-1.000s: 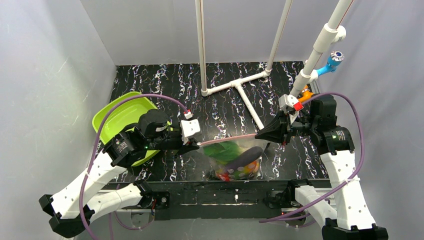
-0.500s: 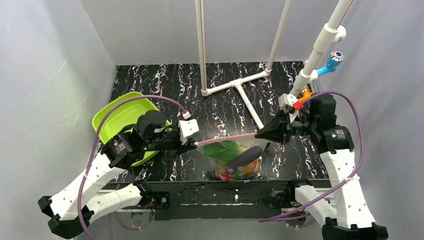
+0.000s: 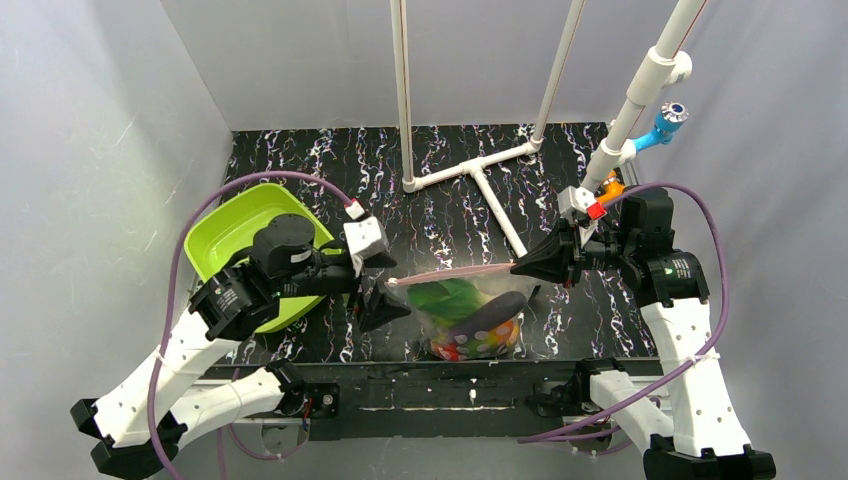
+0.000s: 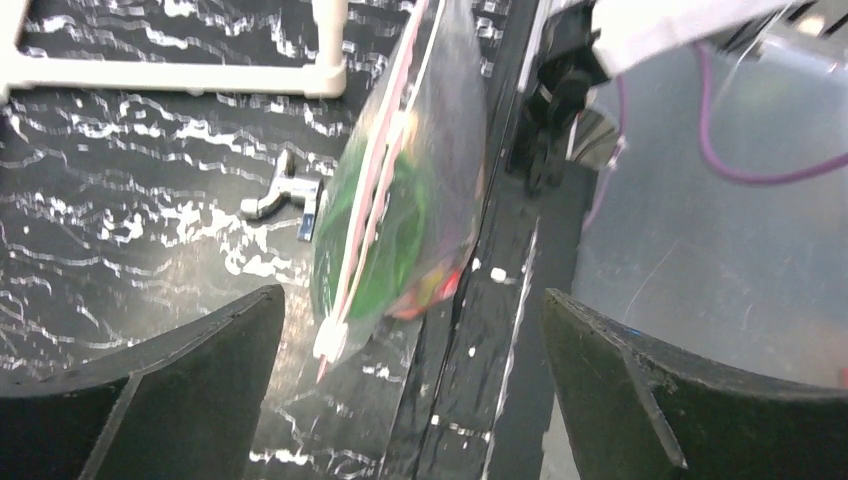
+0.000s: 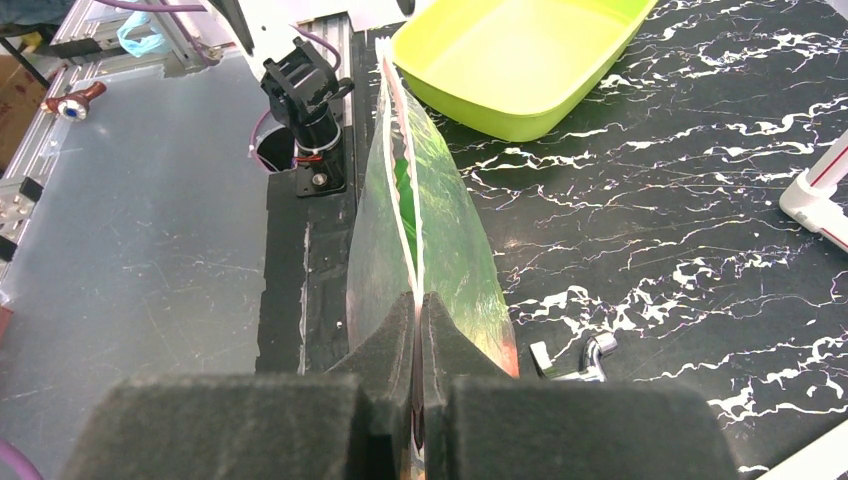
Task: Open the zip-top bag and remove the fake food
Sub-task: Open the zipper of the food storage bag at the center of the board.
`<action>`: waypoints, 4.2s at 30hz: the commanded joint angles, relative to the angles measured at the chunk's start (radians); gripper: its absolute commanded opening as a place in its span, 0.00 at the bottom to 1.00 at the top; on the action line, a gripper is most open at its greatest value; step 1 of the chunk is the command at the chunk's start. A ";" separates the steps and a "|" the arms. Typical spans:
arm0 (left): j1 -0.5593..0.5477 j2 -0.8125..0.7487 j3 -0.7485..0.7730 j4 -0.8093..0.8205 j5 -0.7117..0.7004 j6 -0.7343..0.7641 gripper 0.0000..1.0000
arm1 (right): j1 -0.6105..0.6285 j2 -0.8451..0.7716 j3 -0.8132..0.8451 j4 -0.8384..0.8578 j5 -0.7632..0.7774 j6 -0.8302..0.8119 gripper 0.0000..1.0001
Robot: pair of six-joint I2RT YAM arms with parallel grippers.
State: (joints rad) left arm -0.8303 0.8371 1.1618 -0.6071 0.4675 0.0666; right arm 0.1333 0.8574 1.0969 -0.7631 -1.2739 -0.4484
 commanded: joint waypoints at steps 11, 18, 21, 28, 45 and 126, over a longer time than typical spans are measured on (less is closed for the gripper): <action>-0.010 0.364 0.363 0.004 0.209 0.118 0.98 | 0.017 -0.006 0.041 -0.007 -0.016 -0.034 0.01; -0.060 0.483 0.398 -0.041 0.137 0.189 0.88 | 0.017 -0.006 0.040 -0.006 -0.016 -0.034 0.01; -0.079 0.514 0.409 -0.073 0.094 0.218 0.80 | 0.017 -0.005 0.040 -0.006 -0.016 -0.035 0.01; -0.091 0.575 0.462 -0.159 0.102 0.251 0.18 | 0.017 -0.008 0.037 -0.007 -0.009 -0.034 0.01; -0.039 0.492 0.541 -0.254 -0.164 0.175 0.00 | 0.011 -0.021 0.125 -0.166 0.000 -0.147 0.81; 0.192 0.366 -0.201 0.545 0.264 -0.456 0.00 | 0.375 0.128 0.091 -0.313 0.267 -0.389 0.98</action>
State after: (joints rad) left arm -0.6369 1.1919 0.9695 -0.1215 0.6765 -0.3614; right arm 0.5129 0.9878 1.1465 -1.0767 -0.9905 -0.8394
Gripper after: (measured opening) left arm 0.018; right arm 0.983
